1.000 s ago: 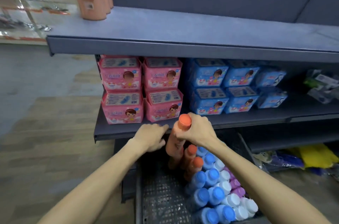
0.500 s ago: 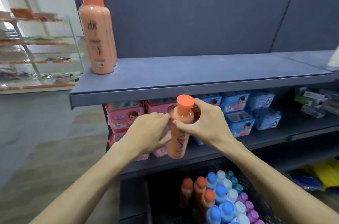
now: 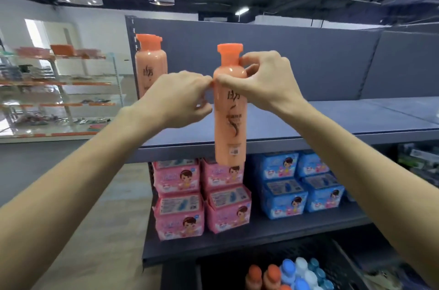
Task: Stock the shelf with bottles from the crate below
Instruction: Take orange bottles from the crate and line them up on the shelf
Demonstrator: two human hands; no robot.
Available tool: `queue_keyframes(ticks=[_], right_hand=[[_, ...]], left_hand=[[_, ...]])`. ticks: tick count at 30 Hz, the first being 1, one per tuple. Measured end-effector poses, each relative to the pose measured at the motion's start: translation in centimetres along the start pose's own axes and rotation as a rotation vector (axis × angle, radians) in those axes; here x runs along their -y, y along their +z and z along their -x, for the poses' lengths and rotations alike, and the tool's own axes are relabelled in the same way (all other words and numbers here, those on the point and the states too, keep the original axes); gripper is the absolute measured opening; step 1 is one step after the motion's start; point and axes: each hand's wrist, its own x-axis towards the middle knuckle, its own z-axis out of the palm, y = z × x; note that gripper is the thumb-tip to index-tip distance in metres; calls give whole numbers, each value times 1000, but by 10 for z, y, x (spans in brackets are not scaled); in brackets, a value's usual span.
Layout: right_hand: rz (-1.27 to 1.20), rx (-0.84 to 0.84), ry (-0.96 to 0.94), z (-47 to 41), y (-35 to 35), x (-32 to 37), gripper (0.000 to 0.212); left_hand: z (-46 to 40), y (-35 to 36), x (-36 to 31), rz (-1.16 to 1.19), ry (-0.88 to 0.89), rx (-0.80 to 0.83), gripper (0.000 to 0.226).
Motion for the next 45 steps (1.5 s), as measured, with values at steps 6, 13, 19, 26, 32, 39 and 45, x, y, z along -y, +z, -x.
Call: queue_keyframes(ticks=[6,13,19,26,32,39,45], right_hand=[[-30,-21,-15,-41,13,17,43],[-58,19,-10,-59,52,18,42],[48,121,-89,-42,77,5,58],[0,406,-48,-3,96,-31,73],[-58,370,-82,3,123,-18,59],[-58,401,-87,-3,157,18,59],[-34,395,-87,-5,174,35,60]], left_hand=[[-27,-18,32,-136,-80,24,20],[-30,-8,57,-209,-166,116,24],[0,32,60,-79,-195,142,23],[25,54,66,-1,-168,82,45],[49,55,89,-3,-221,65,39],[75,50,114,-33,-345,123,42],[84,47,127,-46,-409,165,41]])
